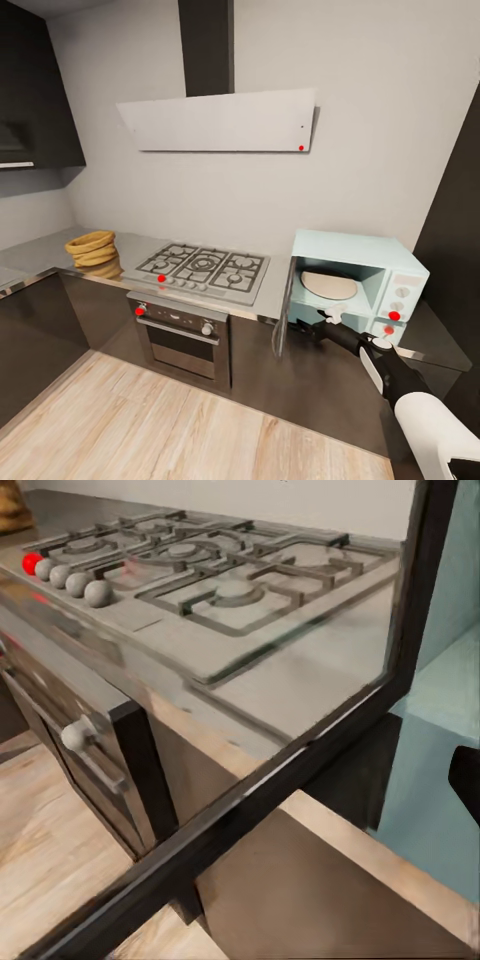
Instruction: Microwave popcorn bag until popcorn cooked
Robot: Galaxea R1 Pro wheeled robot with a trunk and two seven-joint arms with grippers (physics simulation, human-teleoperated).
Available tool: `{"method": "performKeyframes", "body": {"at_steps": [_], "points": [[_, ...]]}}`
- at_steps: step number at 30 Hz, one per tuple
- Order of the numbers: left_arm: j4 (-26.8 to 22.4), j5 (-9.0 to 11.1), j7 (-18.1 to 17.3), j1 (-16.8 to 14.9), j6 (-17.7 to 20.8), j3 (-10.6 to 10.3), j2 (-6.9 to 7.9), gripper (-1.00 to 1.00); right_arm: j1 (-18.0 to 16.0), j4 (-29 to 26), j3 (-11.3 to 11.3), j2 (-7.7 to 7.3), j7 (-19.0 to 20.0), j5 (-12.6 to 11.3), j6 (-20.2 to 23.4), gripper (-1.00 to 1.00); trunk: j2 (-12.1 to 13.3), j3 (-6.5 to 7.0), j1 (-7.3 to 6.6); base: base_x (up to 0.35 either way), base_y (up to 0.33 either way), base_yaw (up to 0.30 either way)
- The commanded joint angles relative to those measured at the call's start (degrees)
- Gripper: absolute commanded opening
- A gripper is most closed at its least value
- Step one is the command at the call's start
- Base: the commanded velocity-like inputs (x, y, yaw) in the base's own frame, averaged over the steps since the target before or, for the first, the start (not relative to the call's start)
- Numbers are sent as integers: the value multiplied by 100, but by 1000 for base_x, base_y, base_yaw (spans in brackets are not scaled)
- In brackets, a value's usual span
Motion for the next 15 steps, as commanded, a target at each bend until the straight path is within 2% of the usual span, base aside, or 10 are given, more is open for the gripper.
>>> {"method": "performKeyframes", "body": {"at_steps": [1,6,9,10,12,13,15], "points": [[6,2,3,-5,-20,13,-2,100,-5,7,-15,1,23,1,-16,100,-11,-11,3,0,-229,0],[6,10,9,-13,-20,19,-3,100,-5,22,-42,-30,-37,-6,-14,100,-11,-11,3,-26,-317,0],[6,10,9,-25,-19,21,-1,100,66,59,-88,-85,-111,-7,-21,100,-11,-11,3,-193,-292,0],[6,12,9,-23,-19,23,1,100,125,66,-144,-111,-159,-7,-25,100,-11,-11,3,-239,-265,0],[1,11,9,-13,-20,29,5,100,361,72,-434,-157,-289,-2,-47,100,-11,-11,3,-206,-194,0],[0,11,9,-12,-20,29,5,100,434,77,-486,-161,-305,9,-51,100,-11,-11,3,-100,-88,0],[-12,21,10,-78,45,-3,-26,100,365,11,-463,-227,-348,35,14,100,-12,-11,4,0,0,0]]}}
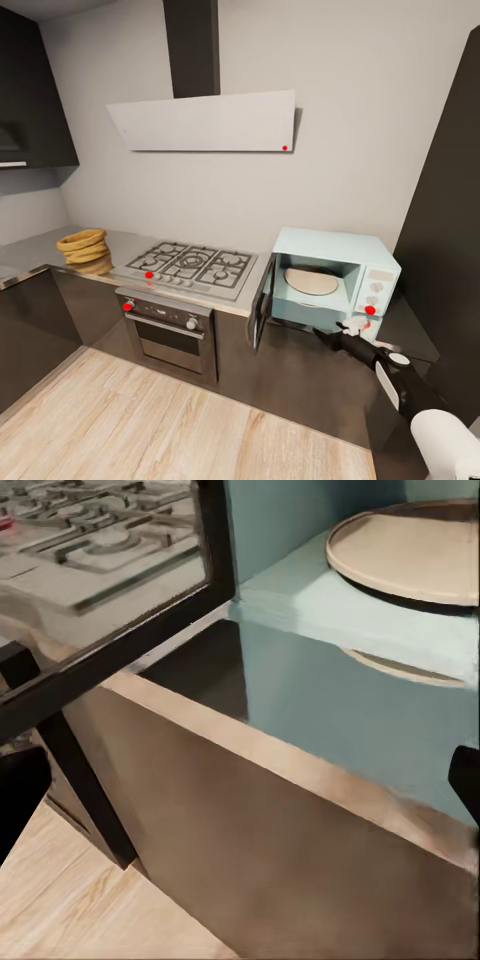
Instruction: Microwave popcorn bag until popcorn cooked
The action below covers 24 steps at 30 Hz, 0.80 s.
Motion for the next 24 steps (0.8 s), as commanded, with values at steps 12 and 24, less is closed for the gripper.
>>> {"method": "performKeyframes", "body": {"at_steps": [12,24], "points": [[6,1,10,-9,-49,34,-4,100,259,-152,-53,-62,-120,130,14,100,-12,-12,3,-173,-39,0],[6,2,10,-8,-83,35,-4,100,481,-93,-49,-48,-169,118,-7,100,-12,-12,3,-179,-3,0]]}}
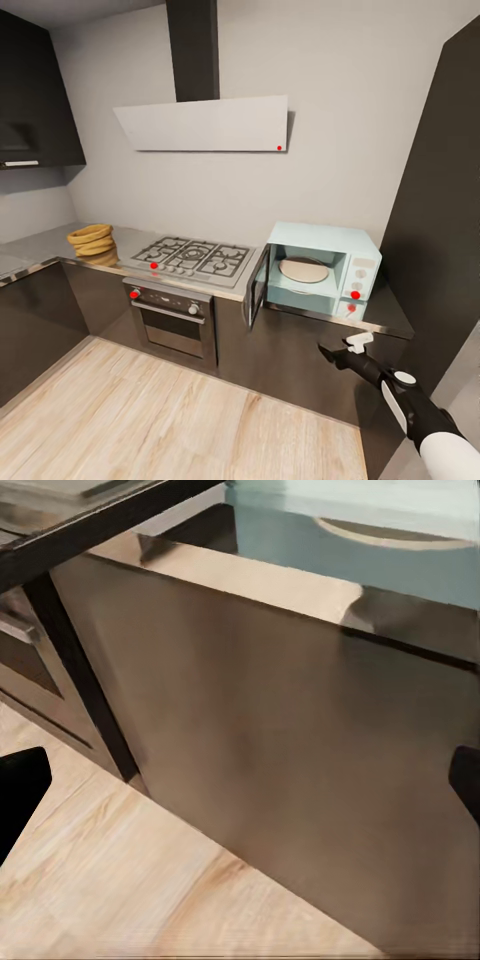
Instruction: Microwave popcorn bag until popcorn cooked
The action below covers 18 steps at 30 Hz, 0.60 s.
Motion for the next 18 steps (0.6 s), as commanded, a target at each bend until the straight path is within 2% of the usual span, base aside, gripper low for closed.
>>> {"method": "performKeyframes", "body": {"at_steps": [1,5,8,9,12,13,14,16,18], "points": [[6,3,3,-5,-21,13,-1,100,59,111,-19,14,-31,10,-69,100,-11,-11,3,-2,0,0],[6,7,3,-5,-21,13,-1,100,358,785,-8,45,-386,17,-594,100,-11,-11,3,0,0,0],[6,11,3,-5,-21,13,-4,100,500,1287,-8,91,-445,-28,-709,100,-11,-11,3,0,0,0],[6,13,3,-5,-21,13,-2,100,565,1671,-14,228,-515,-21,-745,100,-11,-11,3,0,0,128],[6,29,3,2,-21,23,-2,100,665,1950,2,434,-819,18,-770,100,-11,-11,3,0,0,215],[5,45,3,5,-21,33,-7,100,821,2031,86,703,-1154,66,-782,100,-11,-11,3,0,0,270],[5,49,3,10,-19,48,-8,100,865,2045,187,814,-1290,135,-784,100,-11,-11,3,0,0,274],[1,54,3,41,-20,151,-9,100,958,2059,505,1035,-1631,432,-787,100,-11,-11,3,0,0,279],[-2,50,3,53,-20,330,-6,100,1021,2046,645,1121,-1897,586,-788,100,-11,-11,3,0,0,281]]}}
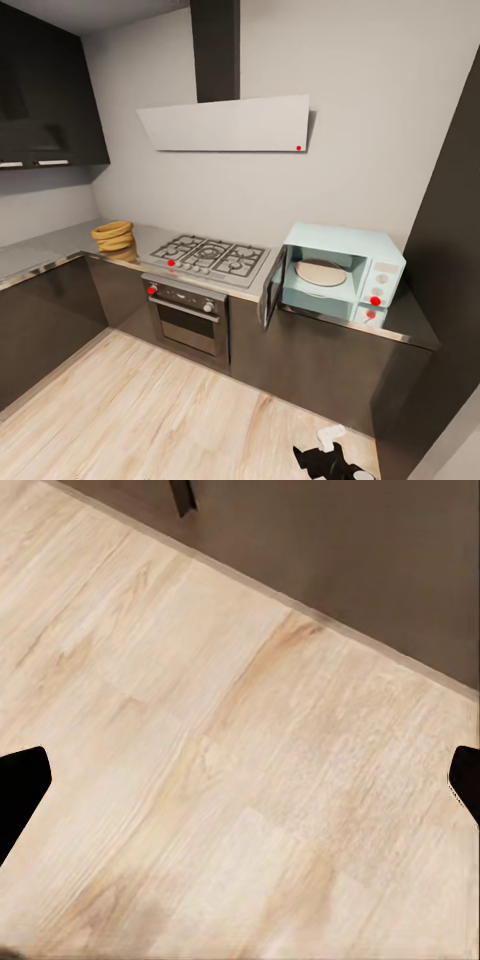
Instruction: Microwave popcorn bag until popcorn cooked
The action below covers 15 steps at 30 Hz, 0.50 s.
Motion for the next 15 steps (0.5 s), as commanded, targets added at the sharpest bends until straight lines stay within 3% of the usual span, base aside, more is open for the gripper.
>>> {"method": "performKeyframes", "body": {"at_steps": [1,9,15], "points": [[8,6,1,-5,-20,80,2,100,5,-3,-5,10,-24,81,-23,100,-11,-11,3,0,0,254],[8,-4,-41,-9,-3,142,1,100,24,-9,33,-38,-94,124,-335,100,-11,-12,3,0,0,37],[13,-34,-18,-11,4,128,2,100,26,-10,40,-13,-116,123,-340,100,-11,1,3,314,121,264]]}}
